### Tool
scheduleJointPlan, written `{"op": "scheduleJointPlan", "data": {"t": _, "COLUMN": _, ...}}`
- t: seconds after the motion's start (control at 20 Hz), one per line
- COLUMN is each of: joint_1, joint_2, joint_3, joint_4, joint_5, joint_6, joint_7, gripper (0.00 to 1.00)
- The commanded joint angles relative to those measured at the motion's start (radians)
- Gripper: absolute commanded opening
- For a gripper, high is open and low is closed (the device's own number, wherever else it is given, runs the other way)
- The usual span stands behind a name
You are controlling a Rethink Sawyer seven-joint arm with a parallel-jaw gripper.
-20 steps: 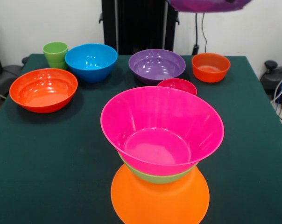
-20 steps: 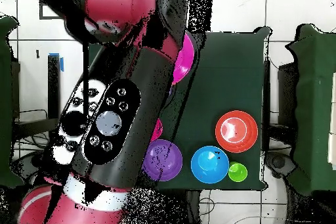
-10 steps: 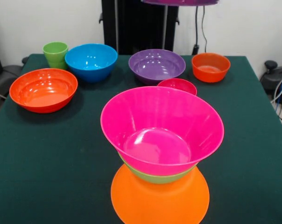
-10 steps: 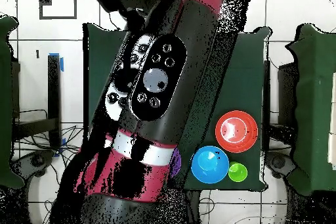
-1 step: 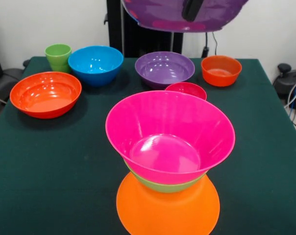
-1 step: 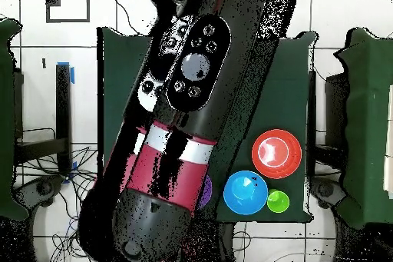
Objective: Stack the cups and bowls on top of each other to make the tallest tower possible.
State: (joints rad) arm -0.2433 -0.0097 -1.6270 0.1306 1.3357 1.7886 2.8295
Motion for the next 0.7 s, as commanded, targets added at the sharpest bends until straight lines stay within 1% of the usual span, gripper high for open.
{"op": "scheduleJointPlan", "data": {"t": 0.05, "joint_1": -0.049, "joint_2": 0.016, "joint_3": -0.345, "joint_4": -0.097, "joint_5": 0.232, "joint_6": 0.063, "joint_7": 0.179, "gripper": 0.00}}
{"op": "scheduleJointPlan", "data": {"t": 0.25, "joint_1": -0.062, "joint_2": 0.011, "joint_3": -0.468, "joint_4": -0.083, "joint_5": 0.344, "joint_6": 0.084, "joint_7": 0.163, "gripper": 0.00}}
{"op": "scheduleJointPlan", "data": {"t": 0.7, "joint_1": -0.085, "joint_2": -0.004, "joint_3": -0.654, "joint_4": -0.060, "joint_5": 0.500, "joint_6": 0.125, "joint_7": 0.101, "gripper": 0.00}}
